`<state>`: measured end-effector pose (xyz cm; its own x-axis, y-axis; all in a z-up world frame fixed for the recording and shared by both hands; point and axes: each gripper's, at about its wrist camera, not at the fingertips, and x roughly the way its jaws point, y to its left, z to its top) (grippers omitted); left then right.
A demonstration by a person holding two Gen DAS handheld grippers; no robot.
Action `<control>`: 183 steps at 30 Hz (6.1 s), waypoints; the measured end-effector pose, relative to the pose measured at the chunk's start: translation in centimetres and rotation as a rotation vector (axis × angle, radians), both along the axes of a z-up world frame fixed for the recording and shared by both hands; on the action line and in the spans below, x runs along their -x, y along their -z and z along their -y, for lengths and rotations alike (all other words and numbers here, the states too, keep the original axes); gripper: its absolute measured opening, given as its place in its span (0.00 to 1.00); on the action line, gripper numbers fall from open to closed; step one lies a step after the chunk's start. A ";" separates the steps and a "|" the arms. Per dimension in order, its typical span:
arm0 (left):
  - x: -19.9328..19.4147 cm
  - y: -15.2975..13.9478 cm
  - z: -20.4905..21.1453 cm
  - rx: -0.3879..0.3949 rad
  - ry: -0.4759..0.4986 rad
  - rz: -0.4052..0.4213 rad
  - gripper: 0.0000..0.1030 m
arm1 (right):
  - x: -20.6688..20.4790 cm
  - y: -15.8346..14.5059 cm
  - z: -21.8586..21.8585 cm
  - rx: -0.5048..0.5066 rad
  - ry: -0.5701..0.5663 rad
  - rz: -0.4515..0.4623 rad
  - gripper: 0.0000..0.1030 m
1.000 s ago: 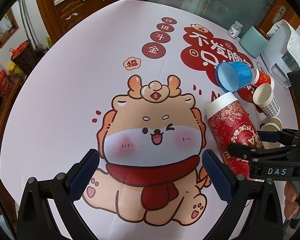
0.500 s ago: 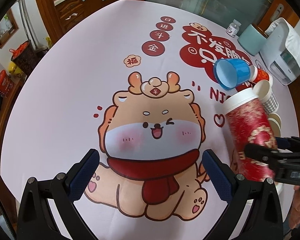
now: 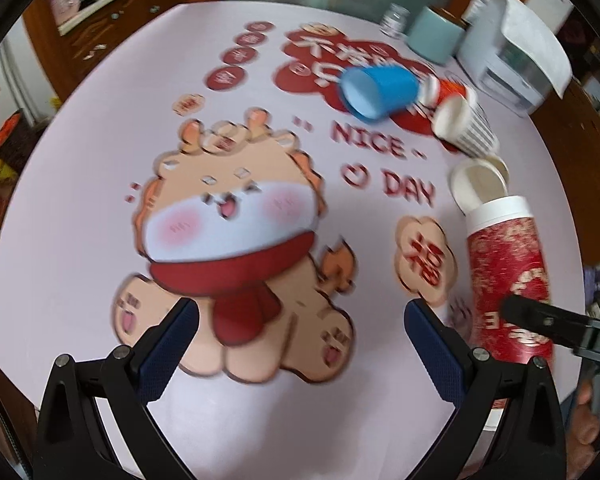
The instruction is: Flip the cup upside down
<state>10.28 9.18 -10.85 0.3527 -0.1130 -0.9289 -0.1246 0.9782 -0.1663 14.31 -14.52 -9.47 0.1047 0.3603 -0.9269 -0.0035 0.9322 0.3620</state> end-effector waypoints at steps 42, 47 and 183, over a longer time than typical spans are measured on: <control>-1.8 1.2 9.6 0.158 0.251 -0.174 0.99 | 9.3 1.2 10.3 -0.149 0.187 0.094 0.83; -2.5 2.1 11.8 0.192 0.300 -0.267 0.99 | 9.9 1.5 12.5 -0.030 0.222 0.131 0.83; 12.9 -15.7 11.2 -0.156 0.152 0.423 0.99 | 21.6 -18.9 7.9 0.126 0.062 0.713 0.83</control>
<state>-2.65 -2.04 4.87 0.6938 -0.0634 -0.7173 0.0692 0.9974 -0.0212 -7.33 -22.37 9.45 0.7159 0.2292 -0.6595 -0.1443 0.9728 0.1814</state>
